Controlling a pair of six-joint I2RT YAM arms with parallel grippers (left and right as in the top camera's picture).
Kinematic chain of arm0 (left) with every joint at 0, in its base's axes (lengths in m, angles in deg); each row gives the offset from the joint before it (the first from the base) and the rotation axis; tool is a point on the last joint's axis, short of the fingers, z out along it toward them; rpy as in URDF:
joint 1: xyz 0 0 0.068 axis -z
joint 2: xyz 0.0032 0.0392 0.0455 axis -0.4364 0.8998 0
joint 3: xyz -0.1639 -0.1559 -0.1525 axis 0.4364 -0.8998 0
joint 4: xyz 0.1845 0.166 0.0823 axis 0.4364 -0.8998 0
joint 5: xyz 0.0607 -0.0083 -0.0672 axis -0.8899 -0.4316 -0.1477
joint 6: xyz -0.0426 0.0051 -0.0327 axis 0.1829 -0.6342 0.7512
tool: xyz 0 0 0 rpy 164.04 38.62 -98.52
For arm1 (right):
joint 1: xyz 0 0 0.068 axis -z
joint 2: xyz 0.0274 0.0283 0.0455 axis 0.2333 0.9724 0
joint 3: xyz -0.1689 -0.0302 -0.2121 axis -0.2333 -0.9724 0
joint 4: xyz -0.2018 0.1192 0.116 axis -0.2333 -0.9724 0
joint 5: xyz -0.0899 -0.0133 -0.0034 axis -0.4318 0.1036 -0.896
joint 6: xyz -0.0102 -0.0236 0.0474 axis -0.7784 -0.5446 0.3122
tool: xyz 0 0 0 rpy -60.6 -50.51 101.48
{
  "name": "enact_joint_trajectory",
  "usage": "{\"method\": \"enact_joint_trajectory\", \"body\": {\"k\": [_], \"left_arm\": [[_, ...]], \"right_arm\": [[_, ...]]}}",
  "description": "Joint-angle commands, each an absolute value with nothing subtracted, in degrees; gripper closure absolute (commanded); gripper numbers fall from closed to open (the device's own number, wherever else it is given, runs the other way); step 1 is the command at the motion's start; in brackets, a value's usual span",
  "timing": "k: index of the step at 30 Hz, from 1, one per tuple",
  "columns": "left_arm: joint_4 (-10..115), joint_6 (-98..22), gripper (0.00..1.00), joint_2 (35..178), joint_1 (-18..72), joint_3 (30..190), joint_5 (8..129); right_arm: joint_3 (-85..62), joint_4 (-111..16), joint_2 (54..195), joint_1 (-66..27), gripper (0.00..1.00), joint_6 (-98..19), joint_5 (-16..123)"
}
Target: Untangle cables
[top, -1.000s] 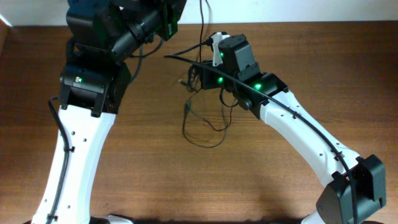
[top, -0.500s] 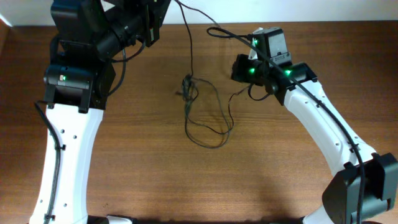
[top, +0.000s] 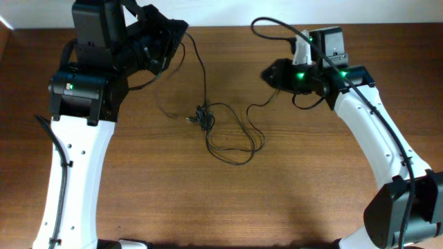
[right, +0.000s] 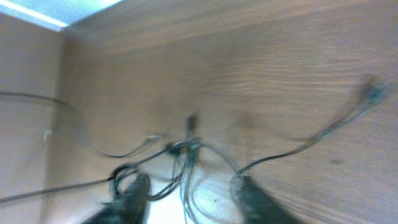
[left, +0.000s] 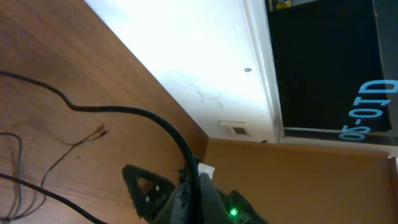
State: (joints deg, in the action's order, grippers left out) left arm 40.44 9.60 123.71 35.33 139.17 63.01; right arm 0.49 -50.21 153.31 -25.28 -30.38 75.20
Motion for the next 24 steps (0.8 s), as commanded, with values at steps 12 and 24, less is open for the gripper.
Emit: {"method": "enact_joint_trajectory", "body": {"k": [12, 24], "left_arm": [[27.15, -8.5, 0.85, 126.47, 35.07, 139.94, 22.08], [14.45, -15.38, 0.01, 132.63, 35.07, 139.94, 14.71]], "right_arm": [[0.23, -55.85, 153.18, -25.89, 0.13, -35.43, 78.63], [0.23, -56.83, 153.2, -25.89, 0.07, -35.4, 77.82]]}}
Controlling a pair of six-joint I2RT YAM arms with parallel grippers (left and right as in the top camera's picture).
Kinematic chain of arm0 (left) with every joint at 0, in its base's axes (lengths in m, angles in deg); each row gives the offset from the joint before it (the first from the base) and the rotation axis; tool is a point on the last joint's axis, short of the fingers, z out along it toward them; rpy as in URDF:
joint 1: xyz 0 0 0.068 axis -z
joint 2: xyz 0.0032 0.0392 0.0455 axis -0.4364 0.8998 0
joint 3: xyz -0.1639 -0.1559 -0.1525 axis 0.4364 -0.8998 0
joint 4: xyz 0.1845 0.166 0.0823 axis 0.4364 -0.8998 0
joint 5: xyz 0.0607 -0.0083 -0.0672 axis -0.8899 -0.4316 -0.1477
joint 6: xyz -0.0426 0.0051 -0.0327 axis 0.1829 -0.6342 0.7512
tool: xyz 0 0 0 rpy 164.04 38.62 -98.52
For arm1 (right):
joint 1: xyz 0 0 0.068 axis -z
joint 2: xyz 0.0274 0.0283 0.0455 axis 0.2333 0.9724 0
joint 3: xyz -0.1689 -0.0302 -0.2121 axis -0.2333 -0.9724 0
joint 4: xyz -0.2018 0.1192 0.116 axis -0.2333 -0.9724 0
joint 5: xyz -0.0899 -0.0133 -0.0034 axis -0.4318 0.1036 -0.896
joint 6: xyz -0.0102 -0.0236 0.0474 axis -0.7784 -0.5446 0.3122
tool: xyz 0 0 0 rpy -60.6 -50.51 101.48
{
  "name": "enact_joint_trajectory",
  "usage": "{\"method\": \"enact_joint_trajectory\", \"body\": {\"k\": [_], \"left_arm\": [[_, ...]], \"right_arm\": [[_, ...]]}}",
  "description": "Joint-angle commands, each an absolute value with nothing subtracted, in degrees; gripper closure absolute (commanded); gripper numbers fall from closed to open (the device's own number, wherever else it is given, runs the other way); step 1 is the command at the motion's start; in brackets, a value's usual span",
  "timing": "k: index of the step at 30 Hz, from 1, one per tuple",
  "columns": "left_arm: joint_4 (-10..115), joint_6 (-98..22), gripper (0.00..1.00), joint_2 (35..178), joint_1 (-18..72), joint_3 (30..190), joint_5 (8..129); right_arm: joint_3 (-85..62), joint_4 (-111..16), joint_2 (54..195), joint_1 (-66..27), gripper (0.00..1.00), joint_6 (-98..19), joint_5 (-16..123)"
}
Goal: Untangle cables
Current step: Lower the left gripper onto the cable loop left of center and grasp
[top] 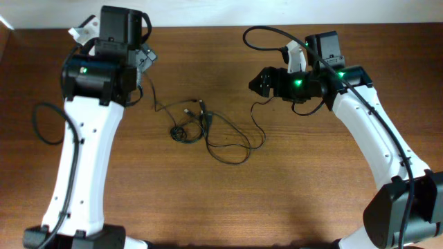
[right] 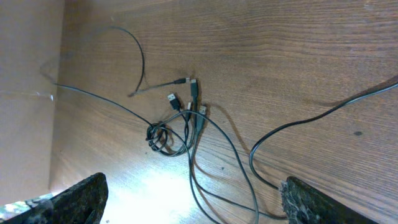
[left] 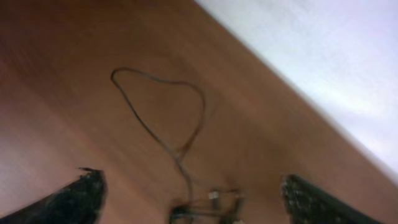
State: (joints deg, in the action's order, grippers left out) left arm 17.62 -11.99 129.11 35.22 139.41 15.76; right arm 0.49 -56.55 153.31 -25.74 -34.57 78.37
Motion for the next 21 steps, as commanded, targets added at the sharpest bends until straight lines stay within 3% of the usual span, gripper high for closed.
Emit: {"method": "enact_joint_trajectory", "body": {"k": [1, 5, 8, 12, 20, 21], "left_arm": [[13.03, -15.38, 0.01, 133.35, 35.07, 139.94, 16.33], [6.34, -16.08, 0.01, 137.13, 35.09, 139.92, 28.89], [2.91, -19.91, 0.08, 141.11, 35.61, 139.87, 35.12], [-2.81, -21.31, 0.13, 147.56, 36.99, 139.87, 35.01], [-3.08, -32.1, 0.16, 158.25, 41.97, 139.61, 35.26], [-3.01, -32.32, 0.2, 159.6, 43.0, 139.55, 35.23]], "right_arm": [[0.23, -56.88, 153.2, -25.89, 0.07, -35.43, 77.82], [0.23, -56.83, 153.2, -25.89, 0.07, -35.4, 77.82], [0.23, -56.85, 153.2, -25.89, 0.07, -35.4, 77.82], [0.08, -56.81, 153.2, -25.89, 0.07, -35.4, 77.73], [-0.03, -56.79, 153.26, -25.89, 0.05, -35.43, 77.6], [-0.03, -56.79, 153.26, -25.89, 0.05, -35.4, 77.6]]}}
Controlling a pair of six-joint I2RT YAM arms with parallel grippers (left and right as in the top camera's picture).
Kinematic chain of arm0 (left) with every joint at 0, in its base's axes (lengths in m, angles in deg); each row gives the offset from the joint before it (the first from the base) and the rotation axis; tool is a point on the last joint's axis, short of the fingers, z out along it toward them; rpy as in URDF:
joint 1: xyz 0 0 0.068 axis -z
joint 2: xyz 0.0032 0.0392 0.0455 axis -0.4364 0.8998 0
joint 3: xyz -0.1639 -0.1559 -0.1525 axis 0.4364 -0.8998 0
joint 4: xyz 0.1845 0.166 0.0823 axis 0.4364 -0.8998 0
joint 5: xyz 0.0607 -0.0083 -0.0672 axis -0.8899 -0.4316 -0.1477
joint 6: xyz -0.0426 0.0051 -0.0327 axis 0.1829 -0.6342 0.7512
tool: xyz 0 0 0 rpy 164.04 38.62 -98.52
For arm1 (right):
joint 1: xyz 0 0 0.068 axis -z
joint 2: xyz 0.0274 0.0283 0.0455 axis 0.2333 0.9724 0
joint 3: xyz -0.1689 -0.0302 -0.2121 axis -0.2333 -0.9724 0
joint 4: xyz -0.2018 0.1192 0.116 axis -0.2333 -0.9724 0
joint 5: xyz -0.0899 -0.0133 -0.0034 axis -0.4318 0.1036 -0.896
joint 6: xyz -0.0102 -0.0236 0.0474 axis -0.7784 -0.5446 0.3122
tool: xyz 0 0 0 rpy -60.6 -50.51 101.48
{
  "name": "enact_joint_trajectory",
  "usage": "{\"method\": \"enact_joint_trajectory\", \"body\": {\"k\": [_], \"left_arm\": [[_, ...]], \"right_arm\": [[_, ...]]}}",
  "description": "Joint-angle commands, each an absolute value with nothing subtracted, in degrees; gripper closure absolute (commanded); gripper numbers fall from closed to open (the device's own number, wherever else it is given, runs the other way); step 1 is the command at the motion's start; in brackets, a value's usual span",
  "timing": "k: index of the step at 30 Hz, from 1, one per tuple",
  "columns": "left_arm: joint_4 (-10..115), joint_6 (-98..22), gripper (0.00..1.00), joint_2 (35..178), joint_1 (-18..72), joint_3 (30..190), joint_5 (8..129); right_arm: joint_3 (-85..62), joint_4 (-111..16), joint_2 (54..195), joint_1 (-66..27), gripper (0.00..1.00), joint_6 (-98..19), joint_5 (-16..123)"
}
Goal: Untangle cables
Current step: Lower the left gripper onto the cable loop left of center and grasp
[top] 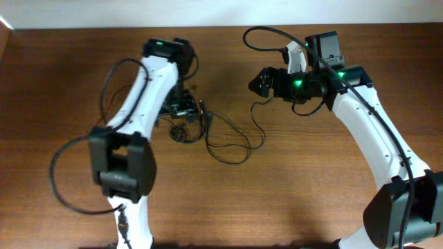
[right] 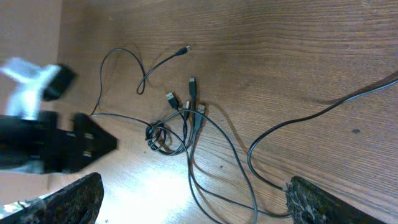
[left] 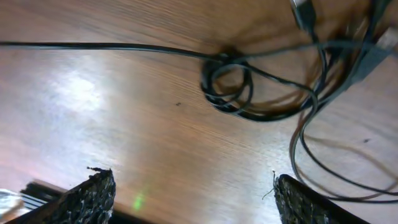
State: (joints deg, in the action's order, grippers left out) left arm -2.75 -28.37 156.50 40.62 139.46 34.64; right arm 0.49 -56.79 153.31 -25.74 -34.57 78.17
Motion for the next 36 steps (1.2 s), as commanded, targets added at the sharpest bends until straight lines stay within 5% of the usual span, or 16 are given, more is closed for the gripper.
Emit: {"method": "enact_joint_trajectory", "body": {"k": [1, 6, 8, 12, 19, 24, 33, 36], "left_arm": [[-2.77, -32.56, 0.23, 160.41, 43.63, 139.55, 35.23], [0.25, -35.91, 0.39, 163.82, 45.49, 139.55, 34.88], [0.79, -35.88, 0.57, 164.96, 45.49, 139.55, 33.14], [0.81, -35.88, 0.48, 167.36, 45.47, 137.69, 29.07], [3.52, -36.39, 0.47, 167.62, 44.75, 134.87, 22.1], [7.92, -45.11, 0.48, 168.41, 43.7, 134.87, 27.56], [8.53, -46.22, 0.55, 169.96, 43.7, 134.32, 28.76], [7.63, -46.22, 0.65, 169.96, 43.7, 134.34, 28.79]], "right_arm": [[-0.03, -56.79, 153.26, -25.89, 0.05, -35.43, 77.6], [-0.03, -56.81, 153.26, -25.89, 0.05, -35.43, 77.6], [-0.03, -56.83, 153.26, -25.89, 0.05, -35.43, 77.6], [-0.03, -56.81, 153.26, -25.89, 0.04, -35.43, 77.6], [-0.03, -56.81, 153.26, -25.92, 0.01, -35.4, 76.53], [-0.03, -56.81, 153.26, -25.89, 0.0, -35.4, 76.53], [-0.03, -56.57, 153.26, -25.89, 0.0, -35.4, 76.12], [-0.03, -56.44, 153.26, -25.89, 0.0, -35.4, 76.12]]}}
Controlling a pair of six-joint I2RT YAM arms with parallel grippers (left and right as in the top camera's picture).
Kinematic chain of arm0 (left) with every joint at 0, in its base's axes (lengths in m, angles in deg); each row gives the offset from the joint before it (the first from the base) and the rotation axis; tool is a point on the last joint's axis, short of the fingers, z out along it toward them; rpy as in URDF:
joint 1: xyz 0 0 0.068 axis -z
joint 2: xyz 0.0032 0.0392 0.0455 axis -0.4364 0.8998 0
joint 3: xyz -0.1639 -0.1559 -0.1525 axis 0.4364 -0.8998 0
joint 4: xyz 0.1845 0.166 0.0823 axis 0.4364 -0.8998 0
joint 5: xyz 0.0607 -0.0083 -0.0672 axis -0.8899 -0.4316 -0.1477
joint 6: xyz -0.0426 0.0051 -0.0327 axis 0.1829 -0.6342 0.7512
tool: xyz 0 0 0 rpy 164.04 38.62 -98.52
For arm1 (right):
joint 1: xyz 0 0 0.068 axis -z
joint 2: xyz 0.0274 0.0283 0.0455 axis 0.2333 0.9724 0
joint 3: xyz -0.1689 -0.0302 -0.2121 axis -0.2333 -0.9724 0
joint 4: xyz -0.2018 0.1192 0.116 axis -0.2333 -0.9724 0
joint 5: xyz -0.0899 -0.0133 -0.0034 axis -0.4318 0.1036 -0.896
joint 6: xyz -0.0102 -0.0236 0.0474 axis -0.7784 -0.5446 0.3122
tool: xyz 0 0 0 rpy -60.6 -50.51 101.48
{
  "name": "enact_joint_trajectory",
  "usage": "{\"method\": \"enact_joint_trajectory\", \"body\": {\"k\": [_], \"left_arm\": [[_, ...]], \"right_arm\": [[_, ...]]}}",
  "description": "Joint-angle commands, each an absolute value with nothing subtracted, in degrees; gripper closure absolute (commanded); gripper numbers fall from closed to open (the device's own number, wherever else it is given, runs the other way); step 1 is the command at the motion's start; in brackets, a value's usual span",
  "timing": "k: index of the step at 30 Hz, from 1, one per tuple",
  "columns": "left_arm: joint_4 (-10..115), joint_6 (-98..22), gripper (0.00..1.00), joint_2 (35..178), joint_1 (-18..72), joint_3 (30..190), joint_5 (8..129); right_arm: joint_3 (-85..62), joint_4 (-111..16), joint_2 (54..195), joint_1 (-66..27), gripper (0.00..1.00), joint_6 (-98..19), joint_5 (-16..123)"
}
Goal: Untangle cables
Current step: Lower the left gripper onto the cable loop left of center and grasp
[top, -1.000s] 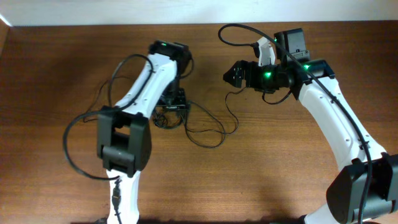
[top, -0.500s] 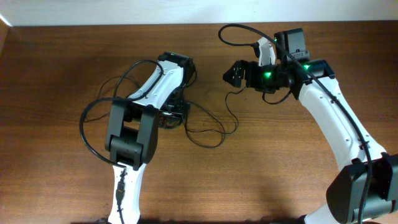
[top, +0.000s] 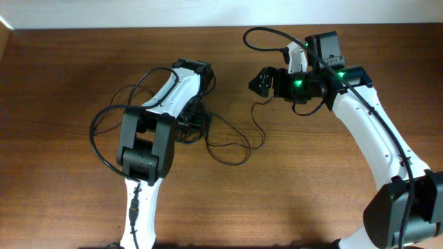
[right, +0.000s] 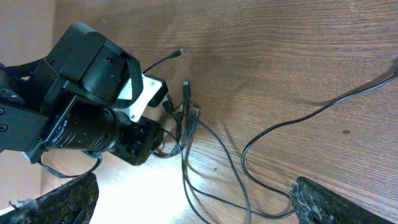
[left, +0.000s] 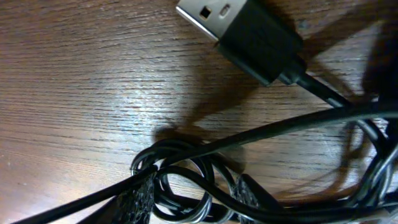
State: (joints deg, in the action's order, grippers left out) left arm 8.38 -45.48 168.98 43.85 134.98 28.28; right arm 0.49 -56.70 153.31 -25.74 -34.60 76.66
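Note:
A tangle of thin black cables (top: 225,142) lies at mid-table, with a small coil (left: 186,165) and a USB plug (left: 242,34) at its left end. My left gripper (left: 191,198) is down on the table at that end (top: 195,119). It is partly open, and its fingertips (left: 138,200) stand on either side of the coil, which still looks round. My right gripper (right: 196,202) hovers wide open behind and right of the tangle (top: 259,81), with nothing between its fingers. Below it show several loose plugs (right: 186,109) and a long loop (right: 273,143).
The wooden table's far edge (top: 208,28) meets a white wall. The left arm's own wiring (top: 111,121) loops out to the left of the tangle. The right arm's wiring (top: 259,31) arches above its wrist.
My left gripper was wide open and well above the coil. Now it is low on the table, with its fingers closer together on either side of the coil. The right gripper has not moved.
My left gripper was raised at the back left with a cable running up to it. Then that cable lay loose on the table and the gripper was open. Then it stood over the coil, and now around it. The right gripper opened wider early and stayed hovering.

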Motion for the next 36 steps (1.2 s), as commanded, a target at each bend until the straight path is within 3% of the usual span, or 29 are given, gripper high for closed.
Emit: {"method": "enact_joint_trajectory", "body": {"k": [1, 7, 12, 14, 18, 20, 24, 36], "left_arm": [[7.06, -46.22, 0.65, 169.96, 43.7, 134.34, 28.79], [6.15, -46.22, 0.68, 169.96, 43.74, 134.34, 28.76], [6.1, -46.22, 0.83, 169.96, 43.7, 134.34, 25.64], [5.62, -46.22, 0.83, 169.96, 43.7, 134.34, 22.03], [4.22, -46.22, 0.71, 169.96, 43.7, 134.34, 20.74], [3.72, -46.33, 0.73, 169.96, 43.7, 134.34, 20.76], [3.65, -46.49, 0.87, 169.96, 43.7, 134.34, 21.29], [5.38, -48.82, 0.81, 169.96, 43.7, 133.54, 24.06]], "right_arm": [[-0.03, -56.39, 153.26, -25.89, 0.0, -35.4, 76.12], [-0.03, -56.33, 153.26, -25.89, 0.0, -35.4, 76.12], [-0.03, -56.37, 153.26, -25.89, 0.0, -35.4, 76.14], [-0.03, -56.37, 153.26, -25.92, 0.0, -35.4, 76.14], [-0.03, -56.39, 153.26, -25.89, 0.0, -35.38, 76.14], [-0.03, -56.39, 153.26, -25.92, 0.0, -35.4, 76.14], [-0.03, -56.46, 153.26, -25.92, 0.0, -35.4, 76.14], [-0.03, -57.66, 153.26, -25.92, 0.0, -35.4, 76.14]]}}
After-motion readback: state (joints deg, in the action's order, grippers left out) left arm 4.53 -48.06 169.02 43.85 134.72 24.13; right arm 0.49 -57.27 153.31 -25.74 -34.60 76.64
